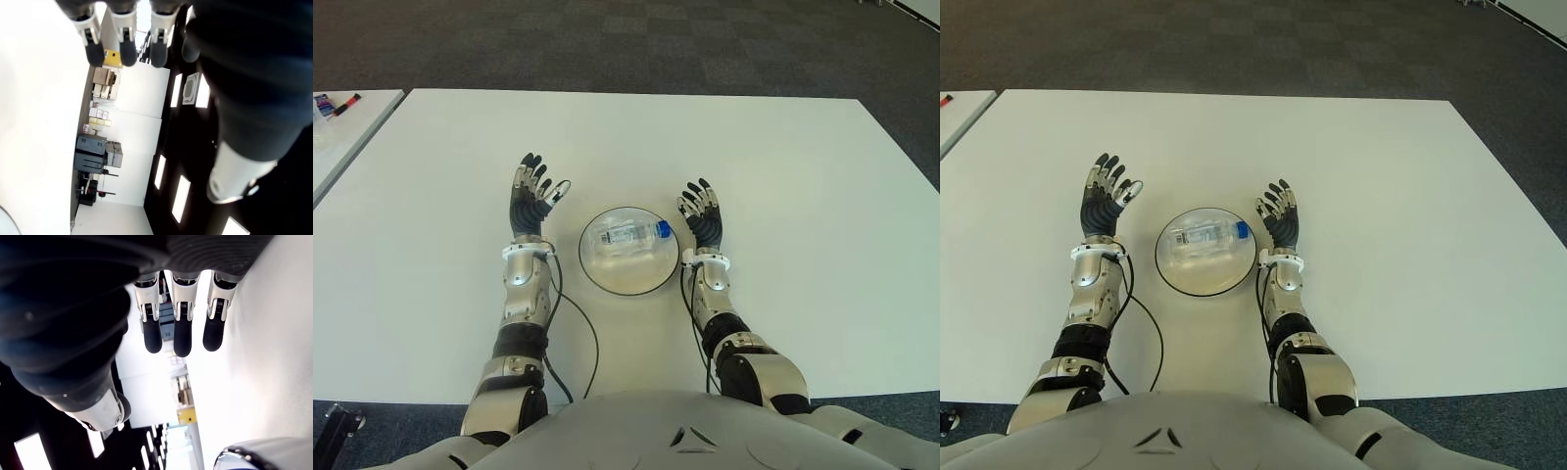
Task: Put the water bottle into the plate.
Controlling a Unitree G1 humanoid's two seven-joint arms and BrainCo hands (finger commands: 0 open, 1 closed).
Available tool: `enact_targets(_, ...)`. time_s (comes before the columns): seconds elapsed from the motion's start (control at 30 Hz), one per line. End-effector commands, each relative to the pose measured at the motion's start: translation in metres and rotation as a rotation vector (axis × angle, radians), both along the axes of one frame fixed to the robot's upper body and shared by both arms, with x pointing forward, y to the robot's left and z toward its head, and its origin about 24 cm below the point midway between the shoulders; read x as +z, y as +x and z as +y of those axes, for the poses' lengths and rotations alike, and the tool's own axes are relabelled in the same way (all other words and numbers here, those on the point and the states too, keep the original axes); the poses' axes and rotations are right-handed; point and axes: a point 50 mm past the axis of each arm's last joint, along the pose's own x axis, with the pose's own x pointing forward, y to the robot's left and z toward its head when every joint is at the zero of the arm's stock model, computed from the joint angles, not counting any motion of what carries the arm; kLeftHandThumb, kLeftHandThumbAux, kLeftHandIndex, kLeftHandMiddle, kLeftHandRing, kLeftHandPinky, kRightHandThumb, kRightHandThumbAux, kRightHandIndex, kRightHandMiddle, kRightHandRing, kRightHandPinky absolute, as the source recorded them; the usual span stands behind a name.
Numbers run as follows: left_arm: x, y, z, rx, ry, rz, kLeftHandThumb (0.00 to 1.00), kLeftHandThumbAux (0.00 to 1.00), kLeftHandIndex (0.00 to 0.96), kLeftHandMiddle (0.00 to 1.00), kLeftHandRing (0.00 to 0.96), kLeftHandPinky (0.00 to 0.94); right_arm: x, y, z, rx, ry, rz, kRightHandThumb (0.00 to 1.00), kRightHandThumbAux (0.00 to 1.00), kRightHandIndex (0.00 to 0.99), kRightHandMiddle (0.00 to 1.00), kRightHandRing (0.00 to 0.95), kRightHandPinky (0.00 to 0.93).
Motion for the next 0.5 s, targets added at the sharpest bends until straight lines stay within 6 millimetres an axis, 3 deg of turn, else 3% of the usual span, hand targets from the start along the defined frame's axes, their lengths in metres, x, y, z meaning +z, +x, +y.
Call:
enact_targets(0.03,-0.005,-0.004,-0.005,-0.012,0.007,0.048,0.052,0.843,0.126,0.128,0.122,0.164,-0.028,-0.024,0.007,-0.006,0.042,0.146,0.058,0.814,0.113,0.199,0.203,0.233)
enact_targets(0.5,-0.013,-0.017,-0.021,-0.049,-0.019,0.143,0.045,0.859,0.142,0.153,0.148,0.182,-0.029,-0.024,0.006,-0.006,0.022,0.158,0.048,0.769,0.121,0.185,0.193,0.222)
